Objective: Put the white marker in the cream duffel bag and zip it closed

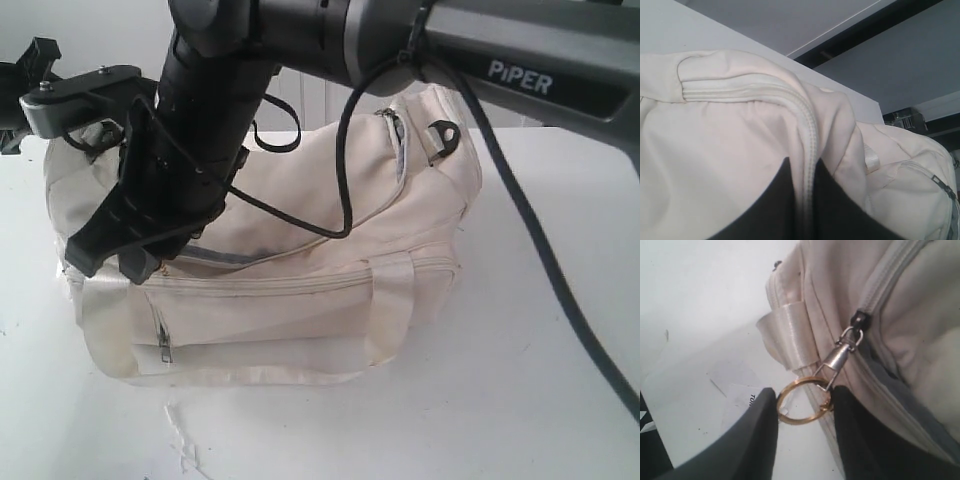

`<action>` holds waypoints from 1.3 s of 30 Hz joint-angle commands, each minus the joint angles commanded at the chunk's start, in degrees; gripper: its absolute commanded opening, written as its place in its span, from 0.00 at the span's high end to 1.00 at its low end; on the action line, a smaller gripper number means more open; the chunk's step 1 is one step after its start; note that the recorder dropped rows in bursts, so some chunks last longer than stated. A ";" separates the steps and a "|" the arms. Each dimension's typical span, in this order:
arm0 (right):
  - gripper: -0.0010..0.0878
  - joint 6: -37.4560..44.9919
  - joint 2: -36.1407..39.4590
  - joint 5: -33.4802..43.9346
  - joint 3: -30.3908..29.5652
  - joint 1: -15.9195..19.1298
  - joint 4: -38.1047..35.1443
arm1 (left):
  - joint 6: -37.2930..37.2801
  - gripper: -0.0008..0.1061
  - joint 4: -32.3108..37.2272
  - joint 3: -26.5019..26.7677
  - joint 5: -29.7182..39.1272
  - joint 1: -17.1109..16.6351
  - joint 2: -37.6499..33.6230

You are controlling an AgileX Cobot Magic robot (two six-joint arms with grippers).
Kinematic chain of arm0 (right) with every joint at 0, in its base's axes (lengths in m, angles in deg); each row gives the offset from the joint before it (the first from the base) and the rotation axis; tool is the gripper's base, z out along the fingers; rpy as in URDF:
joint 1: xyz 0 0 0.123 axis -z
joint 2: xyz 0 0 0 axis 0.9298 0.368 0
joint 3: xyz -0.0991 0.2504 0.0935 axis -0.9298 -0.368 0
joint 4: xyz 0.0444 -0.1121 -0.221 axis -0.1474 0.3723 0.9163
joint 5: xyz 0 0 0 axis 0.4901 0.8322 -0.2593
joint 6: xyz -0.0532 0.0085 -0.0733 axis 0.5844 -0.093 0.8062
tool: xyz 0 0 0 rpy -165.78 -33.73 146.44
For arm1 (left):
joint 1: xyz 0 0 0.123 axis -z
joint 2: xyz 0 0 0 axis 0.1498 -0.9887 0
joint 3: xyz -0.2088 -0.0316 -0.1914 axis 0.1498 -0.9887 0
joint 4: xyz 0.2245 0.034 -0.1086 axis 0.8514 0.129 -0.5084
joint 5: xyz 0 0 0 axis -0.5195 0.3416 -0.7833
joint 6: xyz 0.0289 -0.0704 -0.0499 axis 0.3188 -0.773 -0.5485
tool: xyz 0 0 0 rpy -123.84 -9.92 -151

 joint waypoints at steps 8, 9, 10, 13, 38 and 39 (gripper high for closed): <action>0.99 -0.11 -3.37 0.00 -1.62 0.99 5.47 | 0.00 0.99 0.00 0.00 0.10 0.00 0.00; 0.99 -0.11 -3.63 0.00 -1.62 1.23 5.37 | 0.10 0.99 0.00 0.00 0.10 0.00 0.00; 0.99 -0.11 -3.63 0.00 -1.88 1.21 5.37 | 0.10 0.99 0.00 0.00 0.10 0.00 0.00; 0.99 -0.11 -3.63 0.00 -4.66 1.21 5.37 | 0.11 0.99 0.00 0.00 0.10 -0.79 0.00; 0.99 -0.01 -5.85 -5.59 -6.76 1.79 6.60 | 10.79 0.40 0.58 0.00 4.27 -6.17 6.11; 0.99 -0.01 -5.85 -6.21 -6.76 1.79 6.46 | 13.03 0.43 1.55 0.00 5.22 -6.93 7.78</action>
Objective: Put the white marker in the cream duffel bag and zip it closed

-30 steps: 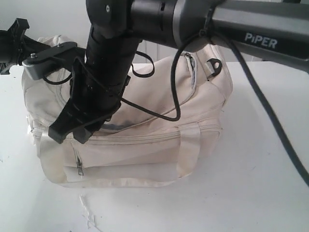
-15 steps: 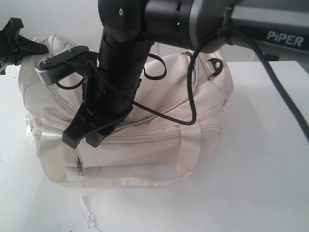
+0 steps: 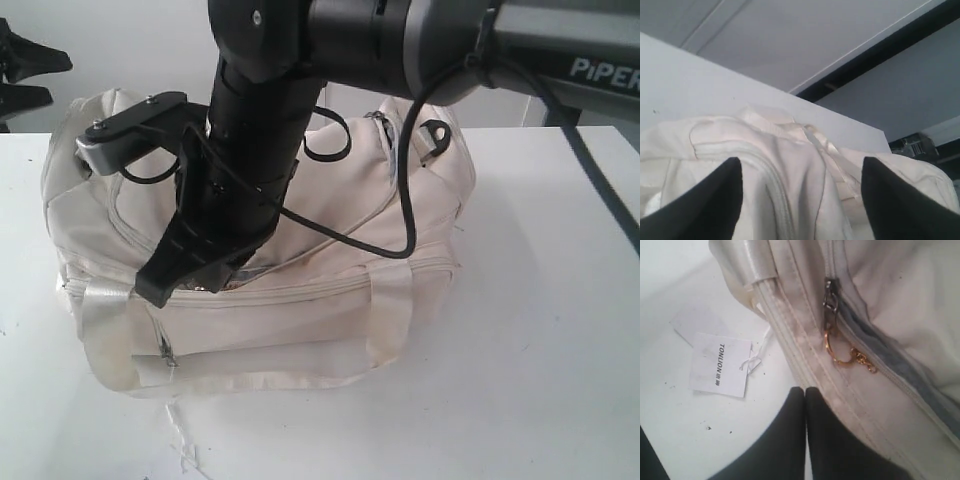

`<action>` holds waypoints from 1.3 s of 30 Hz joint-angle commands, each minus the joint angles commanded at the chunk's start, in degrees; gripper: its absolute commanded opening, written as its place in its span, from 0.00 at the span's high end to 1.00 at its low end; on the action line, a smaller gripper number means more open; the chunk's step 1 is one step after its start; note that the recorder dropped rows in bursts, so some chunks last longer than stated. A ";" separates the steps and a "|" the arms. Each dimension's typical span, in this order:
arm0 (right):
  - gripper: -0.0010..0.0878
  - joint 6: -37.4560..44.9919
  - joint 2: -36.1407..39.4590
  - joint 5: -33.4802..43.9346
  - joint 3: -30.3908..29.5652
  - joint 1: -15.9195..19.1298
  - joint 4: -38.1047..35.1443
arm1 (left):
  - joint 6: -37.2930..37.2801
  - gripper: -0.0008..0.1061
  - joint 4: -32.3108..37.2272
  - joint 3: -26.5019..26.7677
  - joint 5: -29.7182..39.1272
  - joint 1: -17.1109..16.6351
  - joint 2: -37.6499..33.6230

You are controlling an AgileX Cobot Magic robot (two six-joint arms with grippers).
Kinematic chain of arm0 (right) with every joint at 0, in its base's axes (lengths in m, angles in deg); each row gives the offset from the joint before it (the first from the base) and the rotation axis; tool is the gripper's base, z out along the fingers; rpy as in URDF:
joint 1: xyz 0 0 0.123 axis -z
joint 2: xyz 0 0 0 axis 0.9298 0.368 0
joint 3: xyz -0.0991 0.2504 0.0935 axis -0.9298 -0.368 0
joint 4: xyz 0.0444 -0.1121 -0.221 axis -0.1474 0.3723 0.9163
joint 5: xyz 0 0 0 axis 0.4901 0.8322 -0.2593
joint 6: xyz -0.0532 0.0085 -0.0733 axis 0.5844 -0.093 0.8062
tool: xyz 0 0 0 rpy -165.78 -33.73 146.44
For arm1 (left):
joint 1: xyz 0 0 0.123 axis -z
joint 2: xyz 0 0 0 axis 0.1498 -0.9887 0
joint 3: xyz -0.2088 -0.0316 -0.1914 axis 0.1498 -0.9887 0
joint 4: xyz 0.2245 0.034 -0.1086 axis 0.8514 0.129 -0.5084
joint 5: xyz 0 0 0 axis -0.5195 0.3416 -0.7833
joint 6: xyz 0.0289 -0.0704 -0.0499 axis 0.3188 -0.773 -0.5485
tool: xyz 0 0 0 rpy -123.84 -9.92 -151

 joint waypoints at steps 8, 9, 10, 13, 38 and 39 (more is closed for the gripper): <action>0.99 0.00 0.00 -2.18 0.00 0.00 -0.13 | 7.75 0.51 23.55 -0.10 16.21 0.65 13.38; 0.99 0.00 0.00 -2.55 0.00 0.00 -0.13 | 7.88 0.51 27.08 -0.10 18.23 1.34 14.55; 0.99 0.00 0.00 -2.85 0.00 0.00 -0.02 | 7.88 0.51 31.25 -0.32 19.76 2.19 15.29; 0.99 0.00 -0.11 -4.02 0.00 0.00 0.40 | 6.39 0.51 37.98 -2.15 19.21 4.28 17.78; 0.37 -4.30 9.76 -8.45 0.00 5.64 -13.41 | -8.64 0.51 29.31 -19.72 3.96 9.21 18.82; 0.37 -4.30 10.13 -9.35 0.00 5.64 -13.67 | -8.64 0.51 29.20 -19.72 3.81 9.31 18.82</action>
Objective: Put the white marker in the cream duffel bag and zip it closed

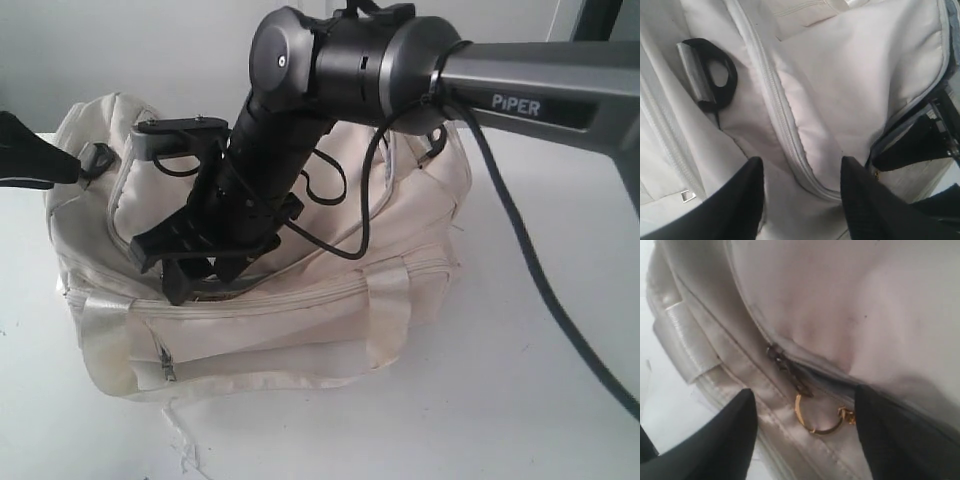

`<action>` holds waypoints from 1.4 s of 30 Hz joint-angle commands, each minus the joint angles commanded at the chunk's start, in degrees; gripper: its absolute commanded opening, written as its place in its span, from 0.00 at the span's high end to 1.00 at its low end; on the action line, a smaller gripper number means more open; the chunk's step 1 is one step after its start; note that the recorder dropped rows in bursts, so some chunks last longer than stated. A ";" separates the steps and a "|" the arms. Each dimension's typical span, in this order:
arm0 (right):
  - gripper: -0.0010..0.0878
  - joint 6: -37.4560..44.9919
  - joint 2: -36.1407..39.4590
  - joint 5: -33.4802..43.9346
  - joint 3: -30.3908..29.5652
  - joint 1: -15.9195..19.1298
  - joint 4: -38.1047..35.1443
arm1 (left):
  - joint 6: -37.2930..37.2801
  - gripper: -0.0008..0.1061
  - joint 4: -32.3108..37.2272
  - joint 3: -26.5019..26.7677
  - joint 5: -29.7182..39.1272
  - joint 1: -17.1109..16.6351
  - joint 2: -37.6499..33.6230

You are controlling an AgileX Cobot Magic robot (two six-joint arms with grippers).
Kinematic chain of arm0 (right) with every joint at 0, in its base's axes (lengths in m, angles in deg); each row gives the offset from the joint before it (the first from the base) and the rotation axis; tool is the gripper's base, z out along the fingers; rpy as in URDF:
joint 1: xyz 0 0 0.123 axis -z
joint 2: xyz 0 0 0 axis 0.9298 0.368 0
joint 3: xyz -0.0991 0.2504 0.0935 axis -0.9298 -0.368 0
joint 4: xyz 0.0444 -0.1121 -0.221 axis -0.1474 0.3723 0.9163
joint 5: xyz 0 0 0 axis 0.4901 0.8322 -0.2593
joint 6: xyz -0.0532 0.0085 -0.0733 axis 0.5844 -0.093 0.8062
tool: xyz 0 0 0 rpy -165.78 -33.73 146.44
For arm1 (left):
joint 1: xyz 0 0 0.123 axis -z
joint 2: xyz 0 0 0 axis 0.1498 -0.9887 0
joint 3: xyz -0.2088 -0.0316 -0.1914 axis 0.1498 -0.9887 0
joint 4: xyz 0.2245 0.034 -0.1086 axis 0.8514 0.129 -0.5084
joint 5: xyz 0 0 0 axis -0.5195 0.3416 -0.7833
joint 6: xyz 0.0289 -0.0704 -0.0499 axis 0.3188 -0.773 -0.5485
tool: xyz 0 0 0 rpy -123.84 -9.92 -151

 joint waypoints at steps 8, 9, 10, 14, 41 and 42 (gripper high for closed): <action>0.37 -1.80 -0.31 -1.68 0.65 0.00 -1.37 | 0.39 0.51 0.00 0.00 -0.51 0.00 0.00; 0.37 -1.80 -0.04 -1.68 0.63 0.00 -1.37 | 0.39 0.51 0.00 0.00 -0.63 0.00 0.00; 0.37 -1.80 0.36 -1.38 0.63 0.00 -1.37 | 0.39 0.51 0.00 0.00 -0.63 0.00 0.00; 0.38 -1.55 2.70 0.37 0.63 -0.54 -2.10 | 0.39 0.51 0.00 0.00 -0.86 0.00 0.00; 0.99 10.39 -5.69 5.98 3.39 0.60 2.42 | 51.31 0.51 -7.68 0.00 18.26 0.00 0.00; 0.99 11.69 -5.69 6.12 3.39 0.60 2.42 | 55.40 0.50 -7.68 0.00 18.67 0.00 0.00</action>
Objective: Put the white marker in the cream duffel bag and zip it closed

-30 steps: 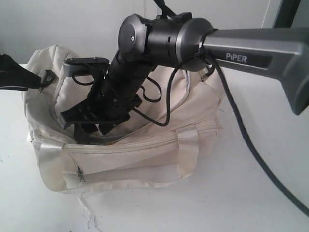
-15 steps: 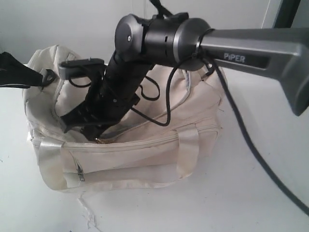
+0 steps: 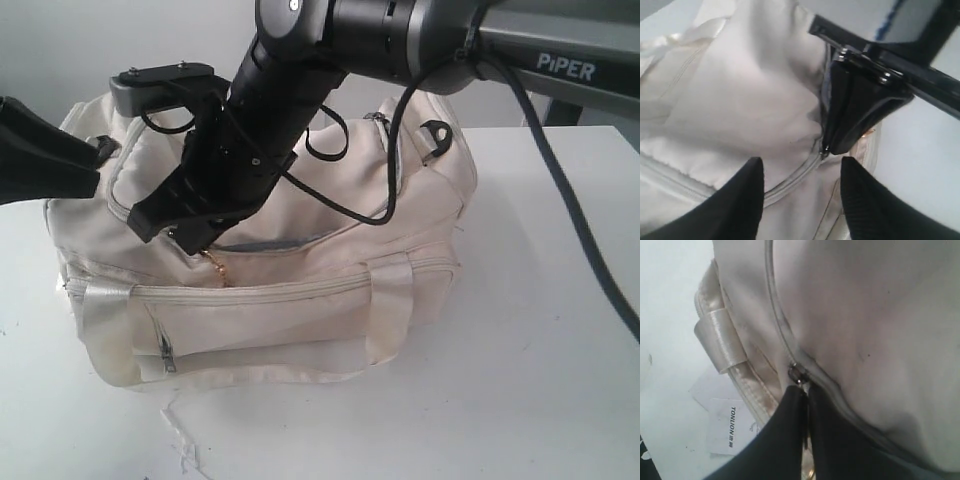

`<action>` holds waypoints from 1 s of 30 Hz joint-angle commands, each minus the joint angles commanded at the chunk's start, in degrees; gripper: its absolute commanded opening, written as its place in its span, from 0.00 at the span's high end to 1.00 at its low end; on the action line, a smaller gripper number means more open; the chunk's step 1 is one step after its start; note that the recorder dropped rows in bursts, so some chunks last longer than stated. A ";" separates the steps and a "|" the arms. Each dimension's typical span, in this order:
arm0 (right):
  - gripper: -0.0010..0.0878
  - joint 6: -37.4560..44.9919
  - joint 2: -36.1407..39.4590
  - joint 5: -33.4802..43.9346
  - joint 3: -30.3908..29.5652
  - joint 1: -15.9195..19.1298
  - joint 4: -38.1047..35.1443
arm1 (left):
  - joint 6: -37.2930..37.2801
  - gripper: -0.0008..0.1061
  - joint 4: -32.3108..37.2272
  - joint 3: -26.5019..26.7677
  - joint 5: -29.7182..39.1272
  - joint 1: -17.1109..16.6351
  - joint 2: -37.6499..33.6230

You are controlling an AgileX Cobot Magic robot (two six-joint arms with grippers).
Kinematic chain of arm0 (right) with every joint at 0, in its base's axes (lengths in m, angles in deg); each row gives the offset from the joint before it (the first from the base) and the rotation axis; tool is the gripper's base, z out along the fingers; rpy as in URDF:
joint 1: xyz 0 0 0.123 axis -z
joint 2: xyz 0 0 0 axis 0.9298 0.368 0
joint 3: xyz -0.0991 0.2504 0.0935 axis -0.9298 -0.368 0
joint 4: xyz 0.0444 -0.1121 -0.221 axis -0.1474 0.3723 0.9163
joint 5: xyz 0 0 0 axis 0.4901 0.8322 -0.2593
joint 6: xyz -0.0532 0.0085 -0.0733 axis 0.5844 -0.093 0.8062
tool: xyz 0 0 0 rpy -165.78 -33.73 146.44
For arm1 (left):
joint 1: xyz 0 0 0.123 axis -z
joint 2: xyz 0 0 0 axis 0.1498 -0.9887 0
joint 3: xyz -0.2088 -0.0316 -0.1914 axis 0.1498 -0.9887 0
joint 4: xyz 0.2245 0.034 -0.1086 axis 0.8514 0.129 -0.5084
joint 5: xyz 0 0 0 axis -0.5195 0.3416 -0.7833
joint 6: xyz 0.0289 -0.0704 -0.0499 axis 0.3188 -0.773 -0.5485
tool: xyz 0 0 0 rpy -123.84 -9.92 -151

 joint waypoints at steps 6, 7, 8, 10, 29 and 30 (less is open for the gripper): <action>0.99 3.10 0.00 0.22 0.00 0.00 0.15 | 17.68 0.44 0.98 0.00 1.79 0.00 0.00; 0.99 3.10 0.00 0.08 0.00 0.00 0.12 | 17.80 0.44 1.59 0.00 1.56 0.00 0.00; 0.99 3.10 0.00 -0.04 0.00 0.00 0.12 | 17.80 0.44 2.78 0.00 1.42 0.00 -0.09; 0.99 3.10 0.00 -0.29 0.00 0.00 0.12 | 17.80 0.44 4.32 0.00 1.28 0.58 -0.49; 0.99 3.10 0.00 -0.21 0.00 0.00 -0.11 | 17.83 0.44 6.78 0.00 -18.42 12.60 -5.07; 0.99 3.10 0.00 -0.11 0.00 0.00 -0.39 | 17.83 0.44 6.32 0.00 -18.42 12.60 -5.56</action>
